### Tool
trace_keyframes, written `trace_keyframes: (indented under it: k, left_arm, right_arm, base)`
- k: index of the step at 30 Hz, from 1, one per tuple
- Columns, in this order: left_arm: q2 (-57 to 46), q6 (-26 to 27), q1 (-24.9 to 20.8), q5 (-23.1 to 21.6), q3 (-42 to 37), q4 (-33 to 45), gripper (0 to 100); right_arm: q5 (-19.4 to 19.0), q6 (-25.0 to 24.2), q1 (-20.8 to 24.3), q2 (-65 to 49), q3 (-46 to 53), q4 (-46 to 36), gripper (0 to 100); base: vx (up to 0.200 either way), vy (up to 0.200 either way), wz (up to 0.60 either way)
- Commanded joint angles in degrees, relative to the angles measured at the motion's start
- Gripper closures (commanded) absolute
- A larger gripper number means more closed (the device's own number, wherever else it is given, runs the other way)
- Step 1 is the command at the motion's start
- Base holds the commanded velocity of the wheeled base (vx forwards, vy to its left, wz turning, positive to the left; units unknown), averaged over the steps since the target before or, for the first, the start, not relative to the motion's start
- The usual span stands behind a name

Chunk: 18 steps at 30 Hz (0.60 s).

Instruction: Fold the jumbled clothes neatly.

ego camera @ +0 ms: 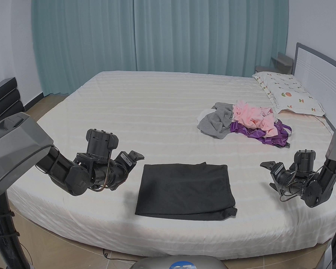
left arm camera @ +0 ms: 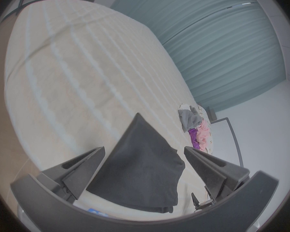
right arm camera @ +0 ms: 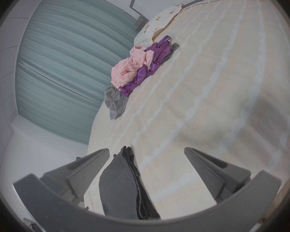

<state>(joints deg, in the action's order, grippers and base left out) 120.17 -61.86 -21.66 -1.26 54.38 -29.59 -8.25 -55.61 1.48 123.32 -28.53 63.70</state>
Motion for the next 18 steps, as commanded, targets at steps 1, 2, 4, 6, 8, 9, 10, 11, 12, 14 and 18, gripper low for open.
trace_keyframes:
  k: [1,2,4,6,8,9,10,11,12,14,18]
  left_arm:
    - [6.56,5.78,0.83,-0.33,2.66,-0.47,0]
    - [7.62,7.01,0.74,-0.50,2.92,-0.47,0]
    - [9.73,8.77,0.74,-1.47,3.80,-0.65,0]
    - [11.49,9.03,0.74,-2.44,5.03,-1.53,0]
    - [12.45,9.03,0.74,-2.96,5.47,-2.41,0]
    - [13.59,9.12,0.39,-3.40,5.73,-3.72,0]
    - [13.59,9.12,0.39,-3.40,5.73,-3.72,0]
    - [14.83,9.30,0.22,-3.67,5.82,-4.78,0]
    - [15.53,9.47,0.13,-3.58,5.91,-5.31,0]
    - [16.32,10.44,-0.05,-3.58,6.26,-6.36,0]
    - [16.76,11.85,-0.57,-3.67,6.26,-6.71,0]
  right_arm:
    - [-0.10,0.07,0.19,0.34,0.58,0.11,0]
    - [-0.10,0.07,0.19,0.43,0.58,0.46,0]
    - [-0.10,0.15,0.11,0.52,0.93,1.26,0]
    - [-0.10,0.15,0.02,0.61,1.02,1.61,0]
    - [-0.10,0.15,0.02,0.69,1.02,1.69,0]
    - [-0.18,0.15,0.02,0.78,1.02,1.69,0]
    - [-0.18,0.15,0.02,0.78,1.02,1.69,0]
    - [-0.36,0.15,0.02,0.96,1.02,1.78,0]
    - [-0.45,0.15,0.02,0.96,1.02,1.78,0]
    - [-0.45,0.15,0.02,1.05,1.02,1.78,0]
    - [-0.45,0.15,0.11,1.05,1.02,1.78,0]
  base:
    - [0.000,0.000,0.00]
    - [0.000,0.000,0.00]
    - [0.000,0.000,0.00]
    - [0.000,0.000,0.00]
    - [0.000,0.000,0.00]
    - [0.000,0.000,0.00]
    - [0.000,0.000,0.00]
    - [0.000,0.000,0.00]
    - [0.000,0.000,0.00]
    - [0.000,0.000,0.00]
    - [0.000,0.000,0.00]
